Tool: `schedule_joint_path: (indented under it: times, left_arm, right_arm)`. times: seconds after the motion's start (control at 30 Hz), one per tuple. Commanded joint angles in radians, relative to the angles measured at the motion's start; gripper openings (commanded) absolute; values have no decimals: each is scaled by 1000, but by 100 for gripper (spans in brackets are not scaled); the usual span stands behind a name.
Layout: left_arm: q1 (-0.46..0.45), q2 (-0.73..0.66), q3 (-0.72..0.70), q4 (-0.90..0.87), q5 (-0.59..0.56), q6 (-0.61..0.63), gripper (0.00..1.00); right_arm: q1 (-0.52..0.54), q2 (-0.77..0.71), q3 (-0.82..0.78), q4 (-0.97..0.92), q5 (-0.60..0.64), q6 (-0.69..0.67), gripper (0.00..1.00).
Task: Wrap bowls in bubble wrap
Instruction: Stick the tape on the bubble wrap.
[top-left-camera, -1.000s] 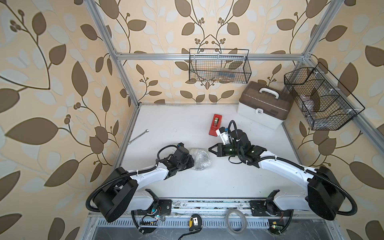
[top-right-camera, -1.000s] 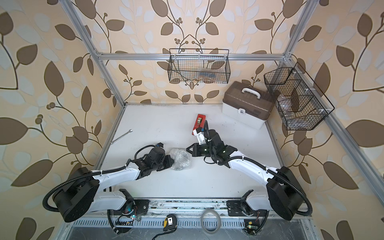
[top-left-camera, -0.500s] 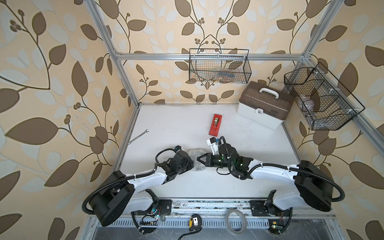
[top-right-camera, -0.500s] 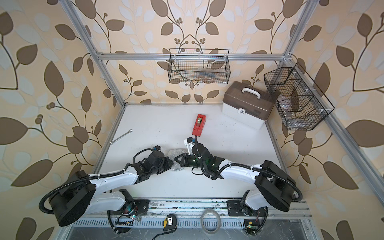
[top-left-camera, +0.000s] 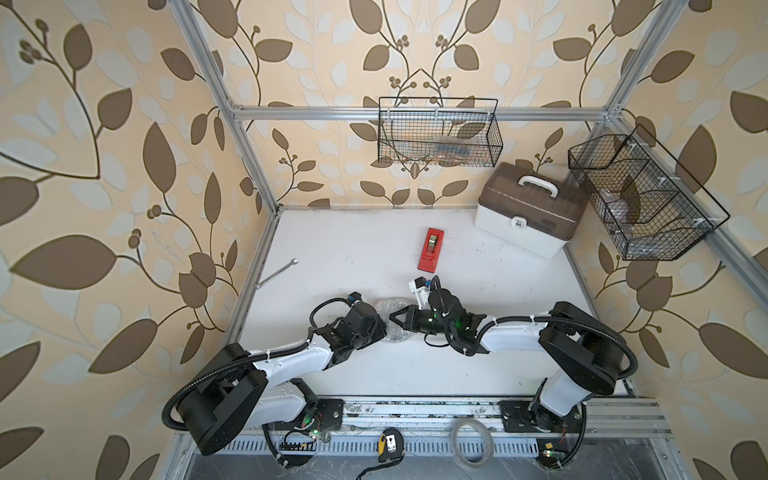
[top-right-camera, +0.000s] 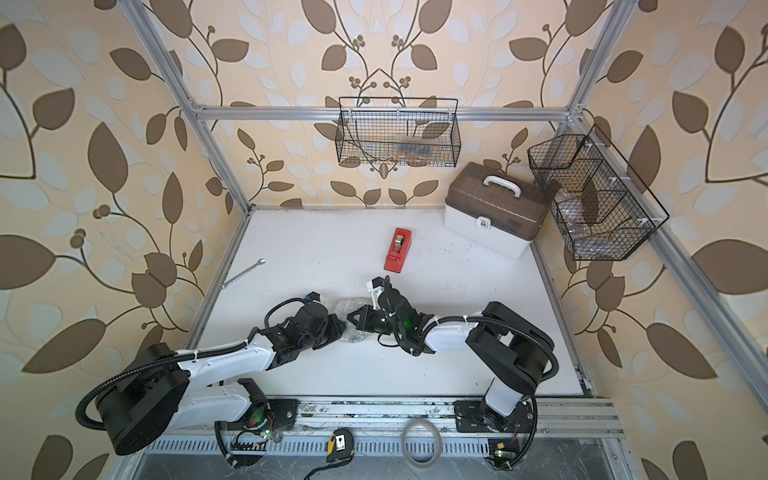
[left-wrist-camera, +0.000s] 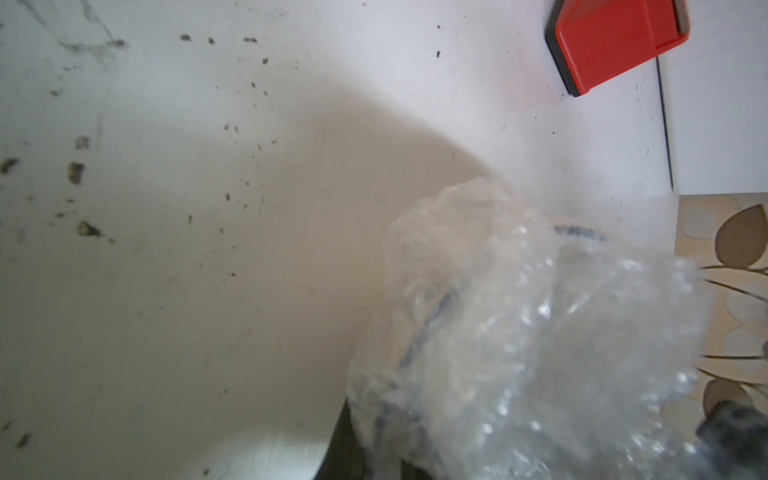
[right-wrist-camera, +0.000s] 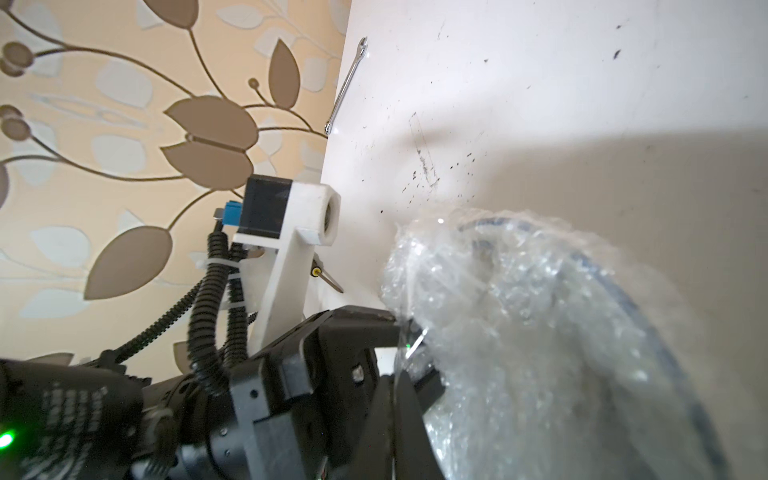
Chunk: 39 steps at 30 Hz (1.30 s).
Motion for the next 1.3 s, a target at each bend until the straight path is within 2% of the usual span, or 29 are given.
schedule_joint_path:
  times: [0.0, 0.43, 0.73, 1.1, 1.27]
  left_arm:
    - [-7, 25, -32, -110, -36, -1, 0]
    - [-13, 17, -23, -111, -36, 8, 0]
    - [-16, 9, -32, -111, -33, 10, 0]
    - [-17, 1, -35, -115, -31, 13, 0]
    - [-17, 0, -34, -118, -32, 13, 0]
  right_arm:
    - [3, 39, -20, 91, -21, 46, 0]
    - [10, 113, -10, 61, 26, 124, 0]
    - [13, 103, 71, -85, 81, 76, 0]
    - [25, 128, 153, -167, 101, 36, 0]
    - [32, 103, 172, -231, 134, -2, 7]
